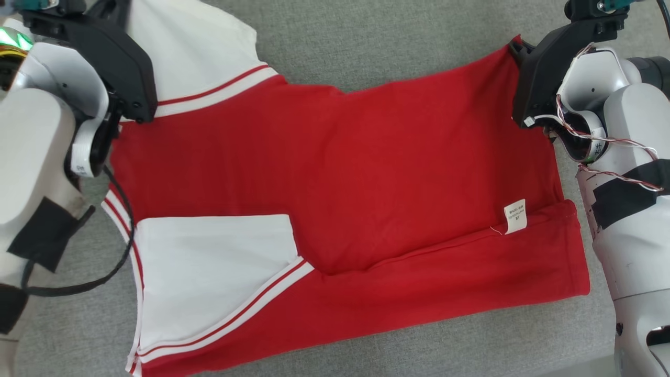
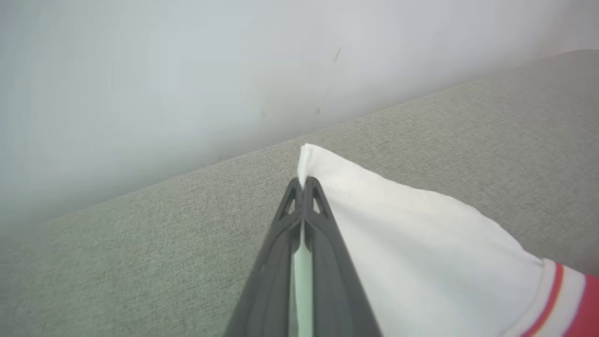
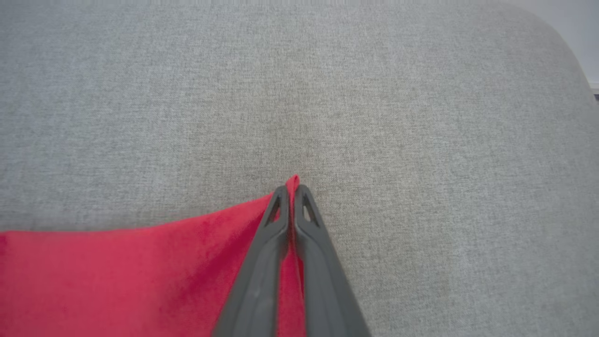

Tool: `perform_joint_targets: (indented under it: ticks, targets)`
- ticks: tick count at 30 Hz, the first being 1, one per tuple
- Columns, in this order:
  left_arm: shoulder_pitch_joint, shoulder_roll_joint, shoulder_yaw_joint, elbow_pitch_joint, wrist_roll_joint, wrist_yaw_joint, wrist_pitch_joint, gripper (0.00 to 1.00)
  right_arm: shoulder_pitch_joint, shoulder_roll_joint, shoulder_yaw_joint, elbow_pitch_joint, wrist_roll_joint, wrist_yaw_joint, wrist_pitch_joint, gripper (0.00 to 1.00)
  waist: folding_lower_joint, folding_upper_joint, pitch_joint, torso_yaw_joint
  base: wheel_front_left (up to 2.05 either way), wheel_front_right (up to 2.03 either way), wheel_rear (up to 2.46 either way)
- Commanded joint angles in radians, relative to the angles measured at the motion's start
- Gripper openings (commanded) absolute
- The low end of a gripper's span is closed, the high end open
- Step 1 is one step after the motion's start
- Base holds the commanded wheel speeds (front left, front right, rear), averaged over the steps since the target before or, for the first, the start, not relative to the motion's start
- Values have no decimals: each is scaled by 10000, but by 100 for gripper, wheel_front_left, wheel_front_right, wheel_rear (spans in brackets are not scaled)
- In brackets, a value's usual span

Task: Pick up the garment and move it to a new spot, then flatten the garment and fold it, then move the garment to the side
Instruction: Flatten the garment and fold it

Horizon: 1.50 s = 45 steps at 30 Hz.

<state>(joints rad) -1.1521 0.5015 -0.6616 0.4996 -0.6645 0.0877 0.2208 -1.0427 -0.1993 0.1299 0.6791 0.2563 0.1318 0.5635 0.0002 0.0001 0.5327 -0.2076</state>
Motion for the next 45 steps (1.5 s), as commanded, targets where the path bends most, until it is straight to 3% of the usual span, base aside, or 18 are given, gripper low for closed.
perform_joint_targets:
  ticks: [1,7,14,21,29,45]
  targets:
    - [-52,-134,37,114,-27,-45,-126,0,-20,29,-36,131,-77,-24,-85,0,-2,-1,-82,80,0,0,0]
    - [476,-461,127,403,-553,-422,-571,0,155,-62,124,468,53,-24,-319,0,-2,-1,-481,353,0,0,0]
    - [2125,-697,149,-511,-1109,-699,-1494,0,1253,-946,577,-241,675,-24,-481,0,-2,-1,-1436,1003,0,0,0]
    - [4504,-663,366,-2269,-1724,-221,-2381,0,3161,-1908,568,-1531,815,-24,-816,0,-2,-1,-2430,1525,0,0,0]
    - [6968,-719,369,-3710,-2236,530,-2972,0,5059,-2319,596,-2453,590,-24,-1063,0,-2,-1,-3202,1869,0,0,0]
    - [8813,-1258,5,-3940,-2657,897,-3469,0,6348,-2590,160,-2320,-258,-24,-1166,0,-2,-1,-3805,2116,0,0,0]
